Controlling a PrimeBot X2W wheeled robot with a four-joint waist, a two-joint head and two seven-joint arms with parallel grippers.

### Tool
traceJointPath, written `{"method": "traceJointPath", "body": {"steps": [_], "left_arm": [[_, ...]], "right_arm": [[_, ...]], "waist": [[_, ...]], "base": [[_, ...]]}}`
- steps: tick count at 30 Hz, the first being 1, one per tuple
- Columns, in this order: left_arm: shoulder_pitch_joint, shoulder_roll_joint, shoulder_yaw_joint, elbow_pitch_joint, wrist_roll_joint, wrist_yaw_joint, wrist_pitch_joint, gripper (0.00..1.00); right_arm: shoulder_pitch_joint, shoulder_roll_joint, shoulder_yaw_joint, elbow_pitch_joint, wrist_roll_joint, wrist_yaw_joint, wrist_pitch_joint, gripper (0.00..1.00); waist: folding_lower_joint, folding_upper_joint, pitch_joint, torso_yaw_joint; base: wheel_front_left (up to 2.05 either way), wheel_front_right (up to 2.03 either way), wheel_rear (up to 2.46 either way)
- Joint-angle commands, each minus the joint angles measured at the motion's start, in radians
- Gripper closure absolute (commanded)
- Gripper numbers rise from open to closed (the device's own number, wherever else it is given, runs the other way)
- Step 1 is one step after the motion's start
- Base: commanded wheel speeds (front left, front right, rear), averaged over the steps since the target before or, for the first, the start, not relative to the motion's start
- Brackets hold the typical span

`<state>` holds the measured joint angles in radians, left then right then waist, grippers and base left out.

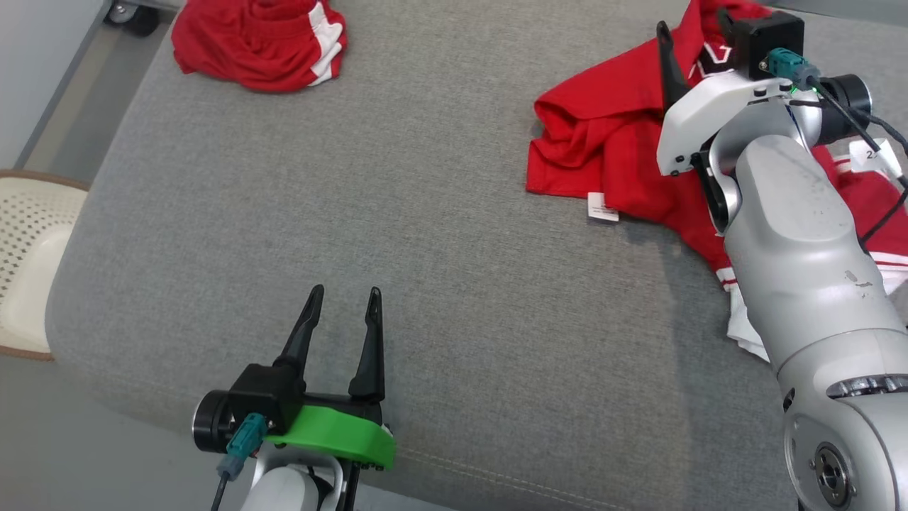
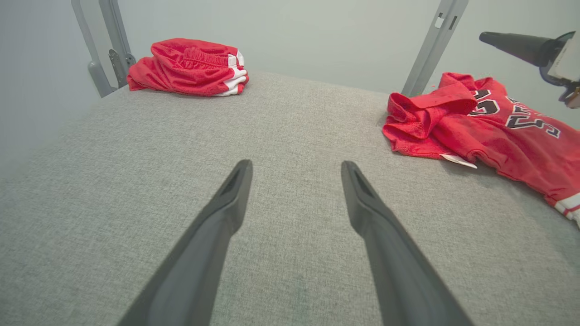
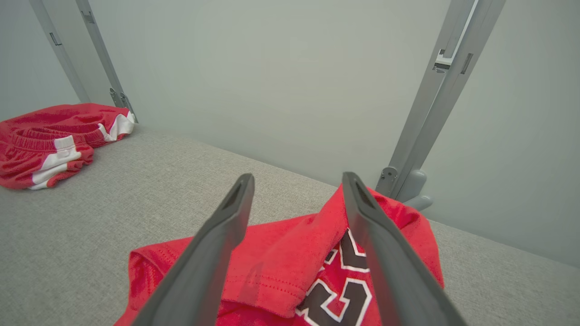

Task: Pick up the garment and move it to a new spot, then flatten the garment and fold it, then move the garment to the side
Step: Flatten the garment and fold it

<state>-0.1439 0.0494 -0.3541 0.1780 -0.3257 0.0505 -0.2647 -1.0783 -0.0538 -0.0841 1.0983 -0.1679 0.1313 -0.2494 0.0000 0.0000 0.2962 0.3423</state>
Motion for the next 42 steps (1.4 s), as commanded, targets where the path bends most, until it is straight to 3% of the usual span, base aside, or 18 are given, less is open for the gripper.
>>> {"method": "traceJointPath", "body": {"steps": [1, 10, 15, 20, 39, 40, 41, 42], "left_arm": [[-0.005, 0.002, 0.006, 0.0, 0.004, -0.002, 0.0, 0.0], [0.026, 0.002, 0.043, 0.006, 0.037, -0.017, 0.0, 0.0], [0.037, 0.002, 0.055, 0.007, 0.048, -0.023, 0.0, 0.0], [0.041, 0.002, 0.063, 0.01, 0.055, -0.03, 0.0, 0.0], [0.017, 0.002, 0.072, 0.019, 0.057, -0.04, 0.0, 0.0], [0.016, 0.002, 0.072, 0.019, 0.058, -0.041, 0.0, 0.0], [0.016, 0.002, 0.072, 0.019, 0.058, -0.041, 0.0, 0.0], [0.015, 0.002, 0.072, 0.019, 0.058, -0.041, 0.0, 0.0]], "right_arm": [[0.021, -0.003, 0.0, -0.01, -0.004, -0.001, -0.01, 0.0], [0.272, 0.003, 0.067, -0.215, 0.092, -0.001, -0.016, 0.0], [0.486, 0.004, 0.075, -0.361, 0.128, -0.001, -0.016, 0.0], [0.66, 0.003, 0.098, -0.433, 0.169, -0.001, -0.006, 0.0], [0.678, 0.002, 0.091, -0.428, 0.126, -0.001, 0.093, 0.0], [0.677, 0.002, 0.085, -0.421, 0.127, -0.001, 0.092, 0.2], [0.677, 0.002, 0.085, -0.421, 0.127, -0.001, 0.092, 0.2], [0.675, 0.002, 0.079, -0.417, 0.126, -0.001, 0.087, 0.53]], "waist": [[0.0, 0.0, -0.031, -0.063], [0.0, 0.0, -0.094, -0.185], [0.0, 0.0, -0.107, -0.223], [0.0, 0.0, -0.111, -0.243], [0.0, 0.0, -0.091, -0.237], [0.0, 0.0, -0.091, -0.237], [0.0, 0.0, -0.091, -0.237], [0.0, 0.0, -0.09, -0.237]], "base": [[0.0, 0.0, 0.0], [0.0, 0.0, 0.0], [0.0, 0.0, 0.0], [0.0, 0.0, 0.0], [0.0, 0.0, 0.0], [0.0, 0.0, 0.0], [0.0, 0.0, 0.0], [0.0, 0.0, 0.0]]}}
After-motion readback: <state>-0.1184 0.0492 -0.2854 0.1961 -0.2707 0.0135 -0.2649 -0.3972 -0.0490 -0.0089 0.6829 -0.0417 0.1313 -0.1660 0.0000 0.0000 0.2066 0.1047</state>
